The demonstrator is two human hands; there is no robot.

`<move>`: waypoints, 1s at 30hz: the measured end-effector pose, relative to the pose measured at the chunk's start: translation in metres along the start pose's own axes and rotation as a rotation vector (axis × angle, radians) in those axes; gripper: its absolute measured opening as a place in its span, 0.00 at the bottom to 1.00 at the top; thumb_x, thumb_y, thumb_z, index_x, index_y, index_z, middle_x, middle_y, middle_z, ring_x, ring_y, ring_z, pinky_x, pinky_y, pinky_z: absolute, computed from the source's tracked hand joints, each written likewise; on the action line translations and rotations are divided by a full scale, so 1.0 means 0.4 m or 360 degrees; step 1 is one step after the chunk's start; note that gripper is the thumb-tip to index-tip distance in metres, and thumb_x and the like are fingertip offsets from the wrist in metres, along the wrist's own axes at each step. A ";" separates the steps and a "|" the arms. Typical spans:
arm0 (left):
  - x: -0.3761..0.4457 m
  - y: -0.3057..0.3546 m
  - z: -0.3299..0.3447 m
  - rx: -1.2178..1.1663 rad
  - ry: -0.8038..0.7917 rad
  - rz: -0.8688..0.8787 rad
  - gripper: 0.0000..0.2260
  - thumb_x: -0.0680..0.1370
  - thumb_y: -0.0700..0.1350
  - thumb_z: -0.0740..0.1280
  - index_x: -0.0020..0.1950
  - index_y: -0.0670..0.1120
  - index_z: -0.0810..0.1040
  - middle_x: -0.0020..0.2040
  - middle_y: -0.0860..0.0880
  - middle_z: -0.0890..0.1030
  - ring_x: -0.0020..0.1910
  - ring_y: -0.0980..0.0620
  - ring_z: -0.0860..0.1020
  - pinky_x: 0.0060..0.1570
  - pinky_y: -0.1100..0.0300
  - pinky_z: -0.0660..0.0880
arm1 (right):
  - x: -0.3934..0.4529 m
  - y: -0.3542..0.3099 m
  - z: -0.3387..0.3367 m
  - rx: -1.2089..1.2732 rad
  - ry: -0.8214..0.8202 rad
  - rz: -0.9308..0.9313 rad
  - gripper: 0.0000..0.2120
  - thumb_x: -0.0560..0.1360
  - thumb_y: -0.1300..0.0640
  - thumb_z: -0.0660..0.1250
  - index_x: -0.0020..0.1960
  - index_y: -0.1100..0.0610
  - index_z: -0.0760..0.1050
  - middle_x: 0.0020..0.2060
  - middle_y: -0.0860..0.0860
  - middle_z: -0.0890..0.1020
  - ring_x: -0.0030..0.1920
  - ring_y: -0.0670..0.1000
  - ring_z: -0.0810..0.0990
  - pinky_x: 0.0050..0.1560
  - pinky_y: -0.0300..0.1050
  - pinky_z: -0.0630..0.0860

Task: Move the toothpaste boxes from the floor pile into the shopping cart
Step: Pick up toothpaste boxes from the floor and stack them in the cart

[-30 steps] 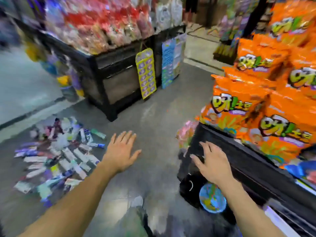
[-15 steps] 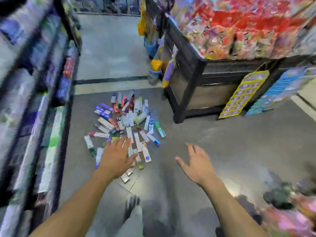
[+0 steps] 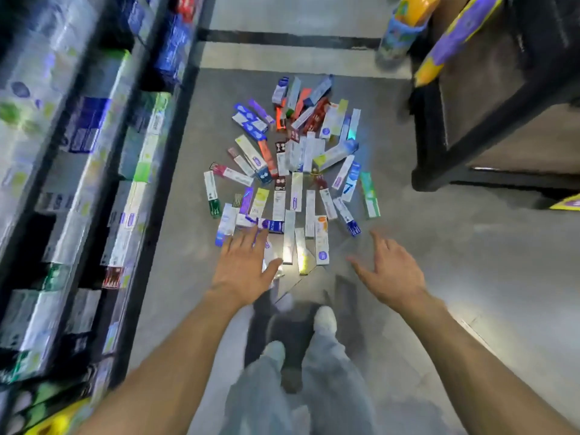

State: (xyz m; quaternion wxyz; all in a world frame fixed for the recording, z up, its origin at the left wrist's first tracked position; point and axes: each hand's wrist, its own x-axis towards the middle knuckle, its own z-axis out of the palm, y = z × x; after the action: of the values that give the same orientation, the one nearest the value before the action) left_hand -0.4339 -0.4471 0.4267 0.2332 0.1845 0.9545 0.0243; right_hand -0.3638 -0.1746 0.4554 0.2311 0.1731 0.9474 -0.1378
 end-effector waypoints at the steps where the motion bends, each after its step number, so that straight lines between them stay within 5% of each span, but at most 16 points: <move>1: 0.048 0.005 0.045 -0.0001 -0.0016 0.0008 0.35 0.80 0.66 0.45 0.82 0.48 0.54 0.82 0.47 0.56 0.80 0.45 0.55 0.77 0.45 0.54 | 0.058 0.009 0.045 0.0042 -0.0051 0.0009 0.37 0.78 0.33 0.56 0.78 0.55 0.57 0.69 0.57 0.73 0.68 0.59 0.72 0.66 0.52 0.70; 6: 0.283 0.004 0.335 -0.0049 -0.0062 0.0051 0.32 0.83 0.61 0.54 0.82 0.46 0.53 0.82 0.45 0.55 0.79 0.44 0.56 0.78 0.49 0.51 | 0.331 0.067 0.333 0.0140 -0.0151 -0.0026 0.38 0.77 0.33 0.59 0.78 0.54 0.55 0.69 0.56 0.72 0.65 0.62 0.75 0.61 0.56 0.75; 13: 0.612 -0.045 0.840 0.0121 -0.0087 0.0216 0.39 0.76 0.66 0.39 0.81 0.45 0.58 0.81 0.44 0.58 0.79 0.43 0.58 0.78 0.44 0.53 | 0.661 0.171 0.817 0.0088 -0.0120 -0.0039 0.32 0.78 0.36 0.60 0.72 0.56 0.60 0.66 0.56 0.74 0.62 0.61 0.76 0.54 0.54 0.75; 17: 0.759 -0.082 1.056 0.0269 0.0046 0.0334 0.36 0.79 0.65 0.42 0.81 0.45 0.57 0.82 0.44 0.56 0.81 0.44 0.53 0.78 0.45 0.51 | 0.834 0.212 1.039 0.0052 -0.0046 -0.0021 0.30 0.77 0.34 0.62 0.68 0.55 0.64 0.61 0.56 0.75 0.60 0.60 0.76 0.55 0.52 0.74; 22: 0.864 -0.088 1.149 0.0287 0.0150 0.0383 0.35 0.80 0.66 0.39 0.82 0.48 0.50 0.83 0.47 0.50 0.81 0.48 0.46 0.79 0.46 0.46 | 0.948 0.236 1.201 0.0290 0.0210 -0.0023 0.37 0.72 0.31 0.66 0.71 0.54 0.63 0.61 0.55 0.74 0.62 0.56 0.73 0.60 0.58 0.76; 30: 0.917 -0.082 1.156 0.0355 0.0215 0.0414 0.34 0.82 0.65 0.45 0.83 0.48 0.47 0.83 0.47 0.48 0.81 0.47 0.44 0.79 0.47 0.43 | 0.989 0.203 1.208 0.0496 0.0150 0.0241 0.45 0.62 0.27 0.69 0.69 0.55 0.67 0.62 0.54 0.74 0.64 0.56 0.73 0.63 0.56 0.74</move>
State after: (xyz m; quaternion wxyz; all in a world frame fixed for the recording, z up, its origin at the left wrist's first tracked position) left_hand -0.5372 -0.3629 -0.1491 0.1415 0.3290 0.9328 -0.0394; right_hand -0.4733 -0.1616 -0.1646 0.1665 0.2839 0.9087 -0.2567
